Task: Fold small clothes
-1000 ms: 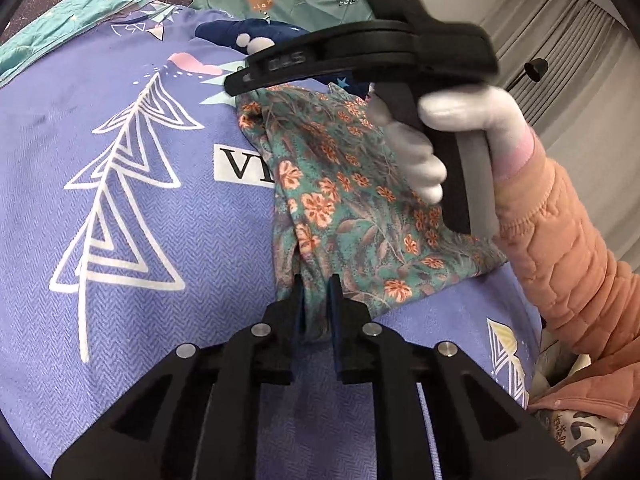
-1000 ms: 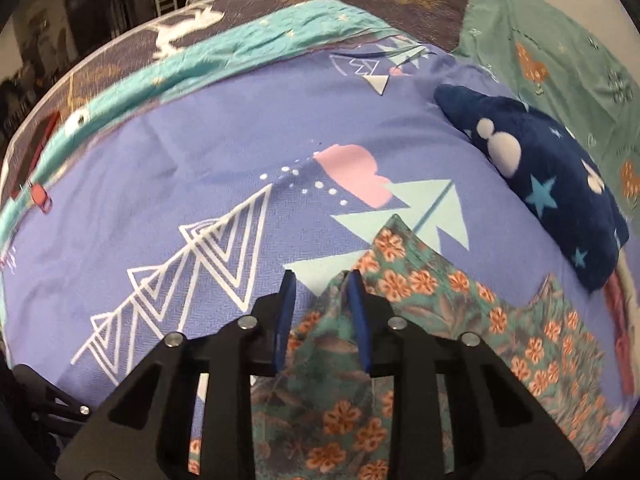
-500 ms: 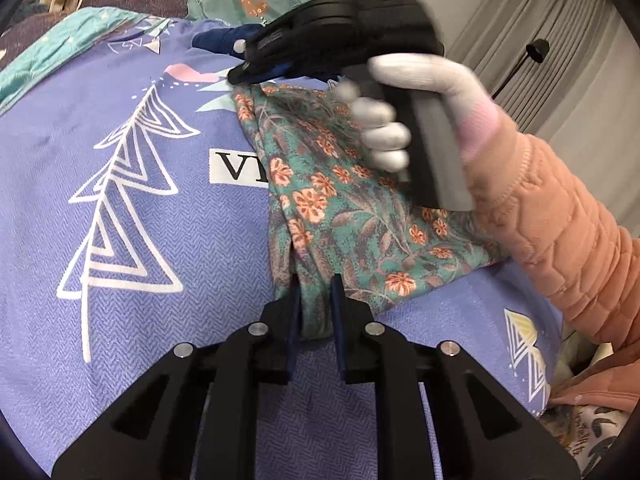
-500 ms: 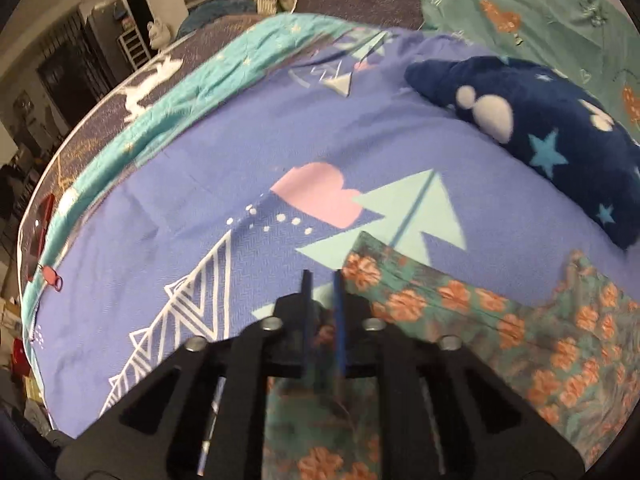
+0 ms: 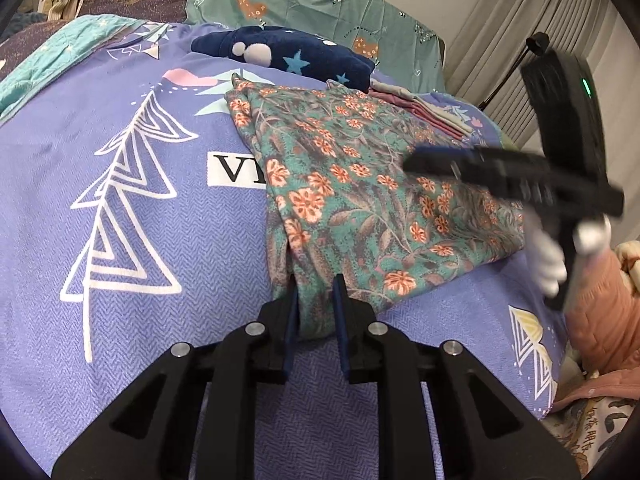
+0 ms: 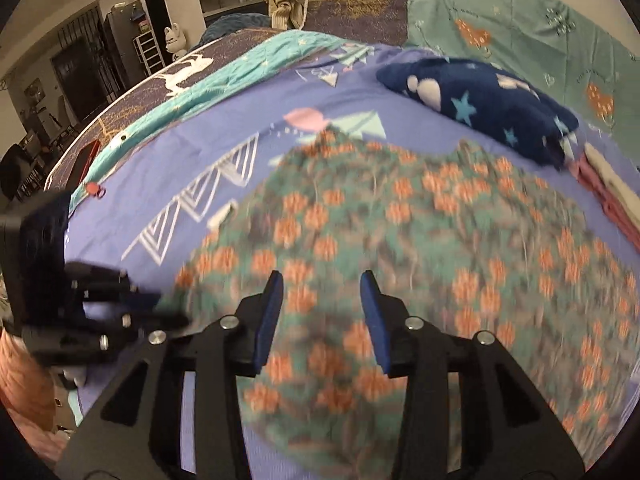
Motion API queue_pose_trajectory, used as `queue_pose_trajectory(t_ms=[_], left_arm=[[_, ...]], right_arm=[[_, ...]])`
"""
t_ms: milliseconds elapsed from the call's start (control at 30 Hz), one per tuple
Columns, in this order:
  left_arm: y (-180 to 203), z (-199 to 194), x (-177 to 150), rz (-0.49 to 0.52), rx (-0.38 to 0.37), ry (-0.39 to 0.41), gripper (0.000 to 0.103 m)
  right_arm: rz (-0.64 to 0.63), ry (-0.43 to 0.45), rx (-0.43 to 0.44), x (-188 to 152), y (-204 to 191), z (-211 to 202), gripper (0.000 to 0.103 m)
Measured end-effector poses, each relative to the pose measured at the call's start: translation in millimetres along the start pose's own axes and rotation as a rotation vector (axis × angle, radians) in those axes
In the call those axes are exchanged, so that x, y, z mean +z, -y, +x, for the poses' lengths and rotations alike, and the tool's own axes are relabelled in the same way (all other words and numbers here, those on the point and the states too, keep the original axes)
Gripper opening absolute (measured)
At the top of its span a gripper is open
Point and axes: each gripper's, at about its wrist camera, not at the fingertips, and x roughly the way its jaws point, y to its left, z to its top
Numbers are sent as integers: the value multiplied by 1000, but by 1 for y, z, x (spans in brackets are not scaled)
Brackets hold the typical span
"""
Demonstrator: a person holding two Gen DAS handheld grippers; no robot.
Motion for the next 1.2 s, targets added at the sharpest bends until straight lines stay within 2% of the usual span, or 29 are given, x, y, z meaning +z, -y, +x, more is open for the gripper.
queue_pose_trajectory(t_ms=[100, 200, 300, 533, 633, 767, 900, 1033, 1100, 1200], left_arm=[[5, -2, 0, 22, 34, 4, 18], [11, -6, 0, 41, 78, 11, 18], [16, -11, 0, 43, 104, 27, 19], [22, -18, 6, 63, 170, 55, 39], [22, -18, 9, 62, 180, 56, 39], [19, -18, 8, 66, 194, 52, 48], [0, -15, 3, 9, 225, 33, 51], [-12, -16, -3, -46, 199, 46, 55], [-12, -17, -4, -46, 202, 51, 56], [-13, -18, -5, -54, 195, 56, 56]], right_arm=[[-6, -18, -48, -24, -1, -1, 43], [5, -51, -66, -42, 0, 4, 44], [26, -39, -62, -48, 1, 1, 45], [33, -28, -68, -52, -1, -2, 48], [33, -25, -71, -53, -2, -4, 49], [22, -16, -83, -53, -6, -9, 49], [-93, 21, -84, -53, -33, -20, 51], [-251, 25, -65, -56, -70, -16, 57], [-341, 3, -104, -59, -89, -4, 57], [-397, -34, -174, -60, -101, 14, 56]])
